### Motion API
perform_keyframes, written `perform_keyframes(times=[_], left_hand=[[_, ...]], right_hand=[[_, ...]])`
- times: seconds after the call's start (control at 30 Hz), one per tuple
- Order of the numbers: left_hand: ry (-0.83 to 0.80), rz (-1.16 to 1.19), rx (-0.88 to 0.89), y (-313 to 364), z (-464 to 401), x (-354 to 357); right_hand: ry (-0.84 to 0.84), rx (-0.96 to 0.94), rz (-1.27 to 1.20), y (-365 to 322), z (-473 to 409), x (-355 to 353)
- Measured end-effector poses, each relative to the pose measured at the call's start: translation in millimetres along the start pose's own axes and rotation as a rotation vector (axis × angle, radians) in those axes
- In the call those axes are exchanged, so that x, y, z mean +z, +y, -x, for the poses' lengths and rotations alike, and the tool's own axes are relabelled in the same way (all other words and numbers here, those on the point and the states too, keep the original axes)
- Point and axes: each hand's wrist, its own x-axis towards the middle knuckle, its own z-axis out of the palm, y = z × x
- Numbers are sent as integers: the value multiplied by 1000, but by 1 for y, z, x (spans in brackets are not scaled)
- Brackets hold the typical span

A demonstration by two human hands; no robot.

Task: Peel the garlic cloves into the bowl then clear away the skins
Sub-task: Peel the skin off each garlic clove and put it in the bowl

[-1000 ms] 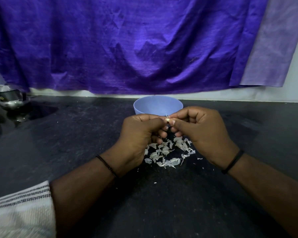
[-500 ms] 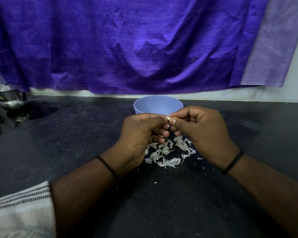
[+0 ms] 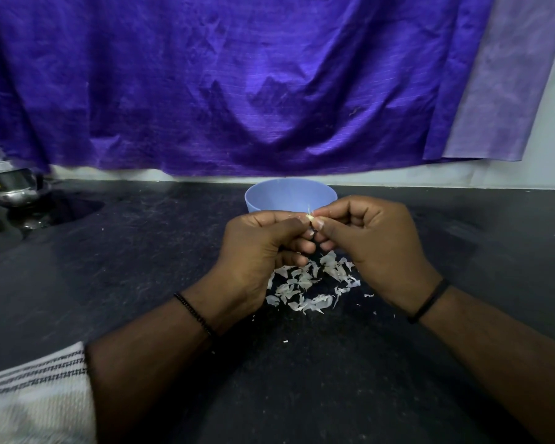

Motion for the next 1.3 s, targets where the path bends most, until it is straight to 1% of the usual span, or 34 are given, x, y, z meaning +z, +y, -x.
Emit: perform_keyframes(times=[0.23, 0.43, 0.83, 1.03, 1.17, 1.3], left_hand=[[38, -12, 23, 1, 1, 1], [65, -50, 52, 1, 1, 1], [72, -148, 120, 1, 2, 1], [56, -179, 146, 0, 1, 1], [7, -152, 124, 0, 2, 1], [7, -139, 116, 1, 1, 0]], right_hand=[[-6, -16, 2, -4, 2, 2], [-9, 12, -12, -2, 2, 1], [-2, 146, -75, 2, 3, 4], [-5, 261, -205, 4, 2, 6], [9, 231, -187, 6, 2, 4], [12, 166, -107, 6, 2, 2]])
